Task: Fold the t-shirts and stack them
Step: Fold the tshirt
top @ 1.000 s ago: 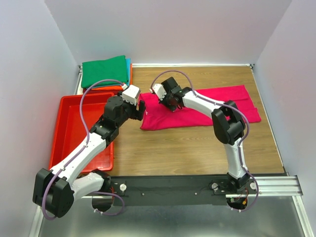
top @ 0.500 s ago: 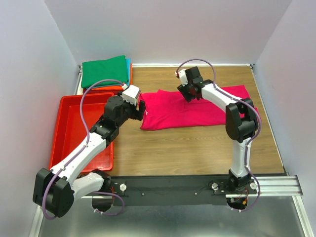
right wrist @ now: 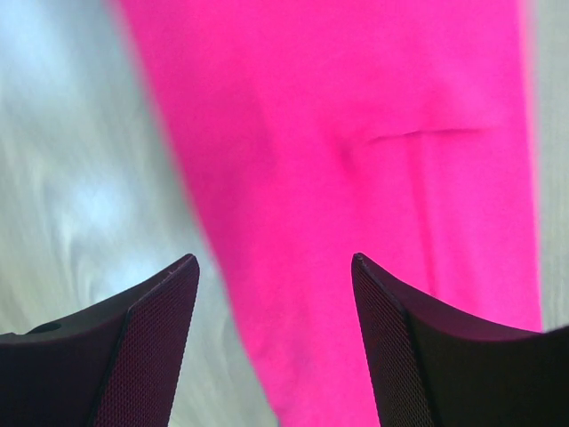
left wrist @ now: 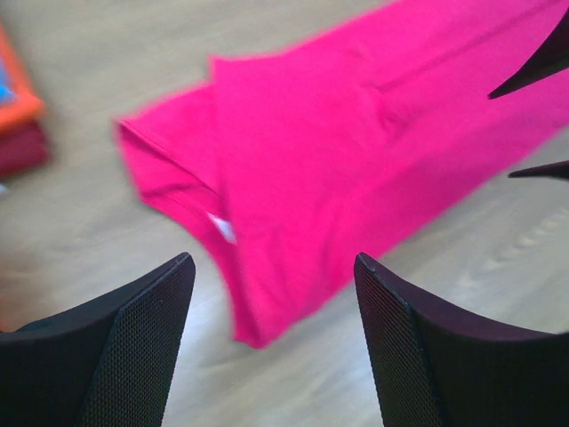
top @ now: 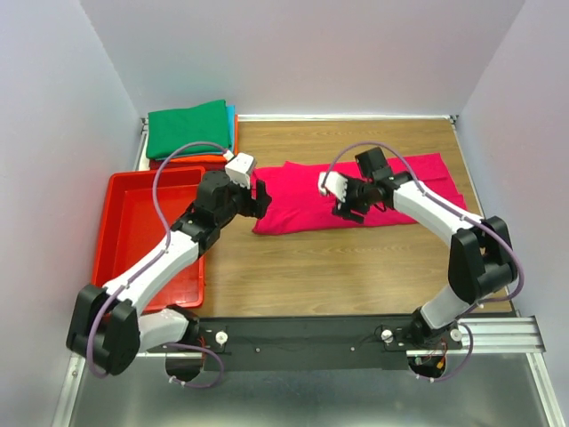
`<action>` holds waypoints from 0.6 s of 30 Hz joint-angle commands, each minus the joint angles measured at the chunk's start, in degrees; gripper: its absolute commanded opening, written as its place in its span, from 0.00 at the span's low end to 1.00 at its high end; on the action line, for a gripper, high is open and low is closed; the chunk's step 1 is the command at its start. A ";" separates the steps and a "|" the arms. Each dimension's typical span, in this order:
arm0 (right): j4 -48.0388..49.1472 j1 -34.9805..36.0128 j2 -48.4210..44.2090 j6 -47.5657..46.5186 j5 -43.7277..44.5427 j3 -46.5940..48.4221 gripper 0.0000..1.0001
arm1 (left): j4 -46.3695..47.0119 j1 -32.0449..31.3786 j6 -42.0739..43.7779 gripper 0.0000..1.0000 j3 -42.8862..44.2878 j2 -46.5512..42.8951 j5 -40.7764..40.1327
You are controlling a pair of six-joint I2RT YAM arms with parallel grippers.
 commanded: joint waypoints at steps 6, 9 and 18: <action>-3.87 -4.99 -6.85 -16.42 1.67 -10.42 0.76 | 13.32 -3.08 -37.68 0.73 -9.78 7.73 11.30; -3.87 -8.24 -7.64 -15.81 1.67 -11.47 0.75 | 8.69 -4.15 -41.84 0.73 -9.08 10.02 6.97; -3.87 -13.35 -9.84 -14.58 0.35 -13.94 0.73 | 1.28 -4.59 -53.97 0.73 -7.06 20.04 -2.78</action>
